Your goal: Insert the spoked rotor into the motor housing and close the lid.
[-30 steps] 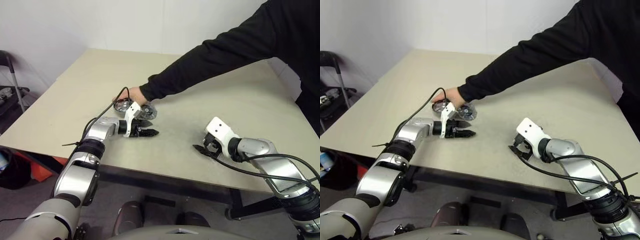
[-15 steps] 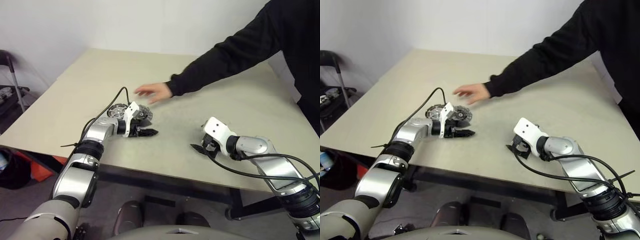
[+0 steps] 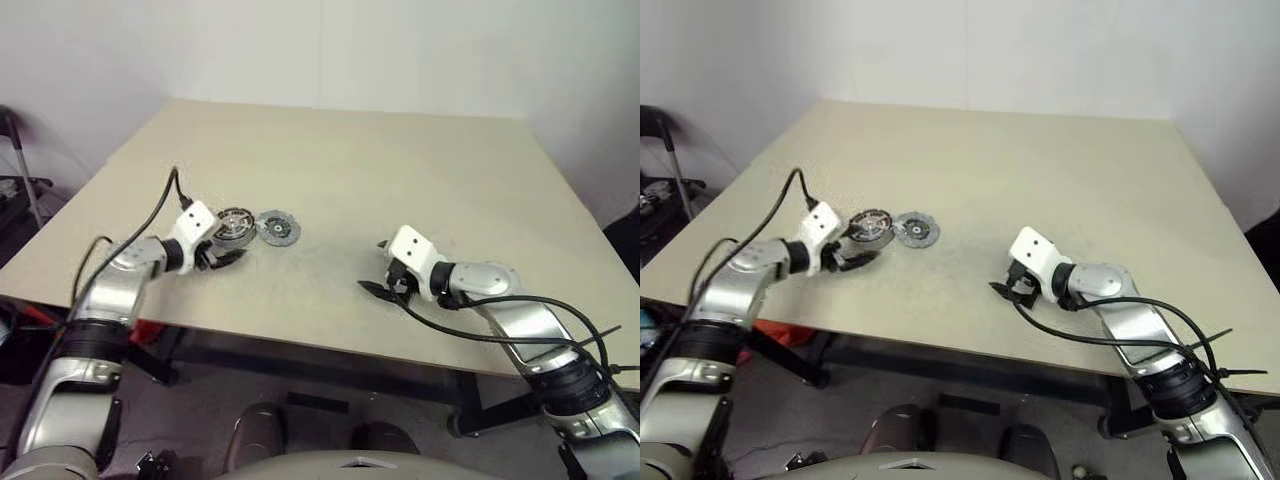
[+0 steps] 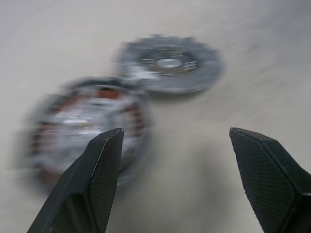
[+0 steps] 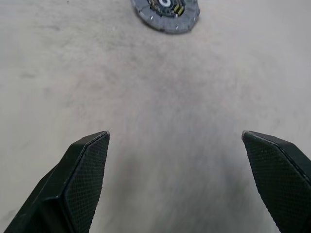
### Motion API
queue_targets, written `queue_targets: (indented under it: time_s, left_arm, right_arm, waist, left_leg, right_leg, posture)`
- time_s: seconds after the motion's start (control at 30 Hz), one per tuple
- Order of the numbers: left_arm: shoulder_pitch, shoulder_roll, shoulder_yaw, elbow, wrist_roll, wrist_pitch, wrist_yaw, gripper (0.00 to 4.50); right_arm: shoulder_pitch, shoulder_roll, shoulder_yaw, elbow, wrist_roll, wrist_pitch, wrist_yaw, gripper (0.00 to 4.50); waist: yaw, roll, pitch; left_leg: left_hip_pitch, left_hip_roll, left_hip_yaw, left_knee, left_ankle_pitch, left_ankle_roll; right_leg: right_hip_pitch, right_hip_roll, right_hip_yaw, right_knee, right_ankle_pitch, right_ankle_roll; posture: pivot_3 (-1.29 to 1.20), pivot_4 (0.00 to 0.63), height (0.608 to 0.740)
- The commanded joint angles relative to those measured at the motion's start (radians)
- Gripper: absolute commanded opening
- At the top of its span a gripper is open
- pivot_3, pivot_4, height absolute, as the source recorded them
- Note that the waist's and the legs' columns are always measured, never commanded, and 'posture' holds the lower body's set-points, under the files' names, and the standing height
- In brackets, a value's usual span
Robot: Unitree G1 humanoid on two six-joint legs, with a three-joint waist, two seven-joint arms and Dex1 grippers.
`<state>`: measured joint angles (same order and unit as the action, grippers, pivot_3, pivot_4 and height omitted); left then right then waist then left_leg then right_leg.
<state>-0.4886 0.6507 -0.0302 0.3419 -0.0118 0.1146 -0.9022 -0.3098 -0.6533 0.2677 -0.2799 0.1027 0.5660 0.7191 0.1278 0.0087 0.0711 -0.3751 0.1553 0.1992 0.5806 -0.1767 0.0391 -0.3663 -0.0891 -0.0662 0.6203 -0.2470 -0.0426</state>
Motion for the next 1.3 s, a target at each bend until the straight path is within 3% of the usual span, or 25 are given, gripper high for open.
queue_targets:
  time_s: [0.03, 0.23, 0.47, 0.7, 1.3]
  left_arm:
    - [-0.099, 0.063, -0.044, 0.074, 0.103, -0.192, 0.027, 3.69]
    - [-0.243, 0.084, -0.185, 0.303, 0.260, -0.399, 0.023, 3.69]
    - [-0.346, 0.071, -0.288, 0.514, 0.344, -0.558, -0.020, 3.69]
    - [-0.418, 0.057, -0.288, 0.568, 0.336, -0.590, -0.059, 3.69]
    - [-0.546, 0.141, -0.281, 0.692, 0.333, -0.689, -0.240, 3.69]
  right_arm:
    - [-0.039, 0.026, 0.013, 0.005, -0.021, -0.044, 0.006, 4.49]
    - [-0.053, 0.058, 0.019, 0.021, -0.039, -0.058, 0.003, 4.49]
    - [-0.031, 0.062, -0.013, 0.004, -0.045, -0.052, -0.018, 4.49]
    - [-0.022, 0.070, -0.018, -0.007, -0.042, -0.043, -0.031, 4.49]
    - [-0.039, 0.115, -0.051, 0.011, 0.012, -0.078, 0.002, 4.49]
  waist:
    - [0.000, 0.000, 0.000]
    - [-0.003, 0.000, 0.000]
    - [-0.004, 0.000, 0.000]
    - [-0.004, 0.000, 0.000]
    - [-0.001, -0.001, 0.000]
  left_leg:
    - [0.001, 0.000, 0.000, 0.000, 0.000, 0.000]
    - [0.001, -0.001, 0.000, 0.000, 0.000, 0.000]
    - [-0.004, 0.000, 0.000, 0.000, 0.002, -0.003]
    - [-0.003, 0.000, 0.001, 0.000, 0.002, -0.003]
    - [-0.004, 0.000, 0.001, 0.000, 0.002, -0.003]
  right_leg:
    - [0.001, 0.000, 0.000, 0.000, 0.000, 0.000]
    - [0.001, 0.000, 0.001, 0.001, 0.000, 0.000]
    - [-0.006, 0.000, 0.001, 0.003, 0.000, -0.001]
    - [-0.005, 0.000, 0.001, 0.004, 0.000, -0.001]
    - [-0.006, 0.000, 0.001, 0.004, 0.000, -0.001]
  posture:
    - [0.00, 0.000, 0.740]
    - [0.00, 0.000, 0.740]
    - [0.00, 0.000, 0.740]
    - [0.00, 0.000, 0.740]
    - [0.00, 0.000, 0.740]
